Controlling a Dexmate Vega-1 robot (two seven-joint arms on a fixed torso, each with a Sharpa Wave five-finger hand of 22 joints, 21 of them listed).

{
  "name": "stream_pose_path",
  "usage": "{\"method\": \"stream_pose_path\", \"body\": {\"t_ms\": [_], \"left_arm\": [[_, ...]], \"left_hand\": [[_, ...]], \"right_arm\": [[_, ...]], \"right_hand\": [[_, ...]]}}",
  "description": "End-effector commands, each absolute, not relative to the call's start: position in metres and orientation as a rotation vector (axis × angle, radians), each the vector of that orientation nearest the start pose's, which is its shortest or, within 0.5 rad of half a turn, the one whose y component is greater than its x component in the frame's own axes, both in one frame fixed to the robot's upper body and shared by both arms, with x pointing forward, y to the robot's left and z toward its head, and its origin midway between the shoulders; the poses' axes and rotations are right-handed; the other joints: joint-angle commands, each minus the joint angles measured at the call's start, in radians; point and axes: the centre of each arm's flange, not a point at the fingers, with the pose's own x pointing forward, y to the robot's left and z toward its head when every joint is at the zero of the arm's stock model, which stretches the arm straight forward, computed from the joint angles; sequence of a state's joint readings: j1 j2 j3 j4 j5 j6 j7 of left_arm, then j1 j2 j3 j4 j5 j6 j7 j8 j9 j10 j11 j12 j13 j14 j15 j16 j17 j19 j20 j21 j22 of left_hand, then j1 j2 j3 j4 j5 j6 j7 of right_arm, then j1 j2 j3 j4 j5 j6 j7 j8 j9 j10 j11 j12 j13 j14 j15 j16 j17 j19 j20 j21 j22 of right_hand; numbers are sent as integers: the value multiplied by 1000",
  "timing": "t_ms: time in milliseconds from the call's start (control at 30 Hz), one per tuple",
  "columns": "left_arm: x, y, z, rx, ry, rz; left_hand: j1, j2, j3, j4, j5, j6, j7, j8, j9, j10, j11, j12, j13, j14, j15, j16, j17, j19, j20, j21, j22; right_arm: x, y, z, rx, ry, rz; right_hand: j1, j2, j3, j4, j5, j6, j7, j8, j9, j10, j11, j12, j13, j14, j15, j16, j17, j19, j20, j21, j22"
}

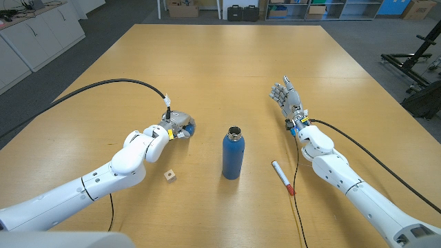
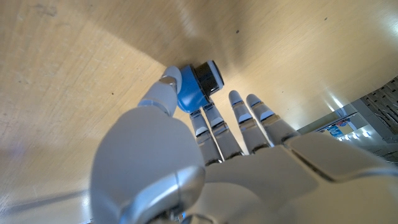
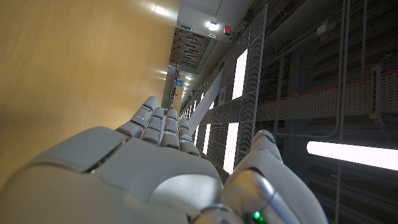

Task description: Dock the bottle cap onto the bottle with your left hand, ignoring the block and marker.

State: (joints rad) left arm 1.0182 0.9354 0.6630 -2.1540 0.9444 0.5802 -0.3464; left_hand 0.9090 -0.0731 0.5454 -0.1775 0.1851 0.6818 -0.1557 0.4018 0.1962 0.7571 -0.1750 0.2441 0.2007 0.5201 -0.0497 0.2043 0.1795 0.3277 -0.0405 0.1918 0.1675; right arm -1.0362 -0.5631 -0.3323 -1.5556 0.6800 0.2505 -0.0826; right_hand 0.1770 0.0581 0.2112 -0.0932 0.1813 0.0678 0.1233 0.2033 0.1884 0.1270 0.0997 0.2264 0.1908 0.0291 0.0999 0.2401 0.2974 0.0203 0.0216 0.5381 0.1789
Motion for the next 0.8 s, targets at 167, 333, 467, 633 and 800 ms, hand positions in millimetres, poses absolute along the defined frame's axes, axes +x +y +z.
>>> {"method": "stream_pose_path", "body": {"t_ms": [167,333,467,633,800], "left_arm": [[524,209,-67,1741,-307,1],[517,210,-58,1742,-327,32],[512,210,-54,1736,-346,52],[502,210,-46,1700,-399,91],[491,208,-38,1653,-462,128]], "left_hand": [[26,49,28,6,10,96,-28,28,4,126,-41,9,3,30,-176,0,1,20,-22,2,2],[28,48,32,5,11,109,-36,31,4,141,-41,8,2,32,-176,-2,0,21,-19,1,2],[29,47,33,5,11,117,-37,33,4,149,-41,7,2,33,-176,-4,0,21,-18,0,2],[28,40,33,4,11,114,-39,29,3,155,-41,2,2,27,-175,-9,-1,16,-8,-2,2],[25,33,33,5,9,106,-40,24,3,148,-41,-8,1,24,-174,-12,-1,14,-5,-3,2]], "right_arm": [[604,-276,-58,98,-574,199],[602,-275,-56,95,-582,201],[601,-275,-55,96,-586,201],[599,-274,-53,90,-595,202],[597,-274,-52,90,-602,201]], "right_hand": [[2,14,-1,-4,-4,7,7,-2,5,7,1,-4,3,4,6,-1,2,5,7,-2,4],[2,14,-2,-4,-4,8,7,-2,5,8,0,-4,3,4,6,-1,2,5,7,-3,5],[2,14,-2,-4,-4,8,6,-2,5,8,-1,-4,3,3,3,-1,2,6,7,-3,5],[2,14,-2,-4,-4,8,8,-2,5,7,-1,-4,3,4,3,-1,2,6,7,-5,5],[2,14,-3,-4,-4,8,7,-2,5,7,-1,-4,3,5,6,-1,2,6,8,-6,5]]}}
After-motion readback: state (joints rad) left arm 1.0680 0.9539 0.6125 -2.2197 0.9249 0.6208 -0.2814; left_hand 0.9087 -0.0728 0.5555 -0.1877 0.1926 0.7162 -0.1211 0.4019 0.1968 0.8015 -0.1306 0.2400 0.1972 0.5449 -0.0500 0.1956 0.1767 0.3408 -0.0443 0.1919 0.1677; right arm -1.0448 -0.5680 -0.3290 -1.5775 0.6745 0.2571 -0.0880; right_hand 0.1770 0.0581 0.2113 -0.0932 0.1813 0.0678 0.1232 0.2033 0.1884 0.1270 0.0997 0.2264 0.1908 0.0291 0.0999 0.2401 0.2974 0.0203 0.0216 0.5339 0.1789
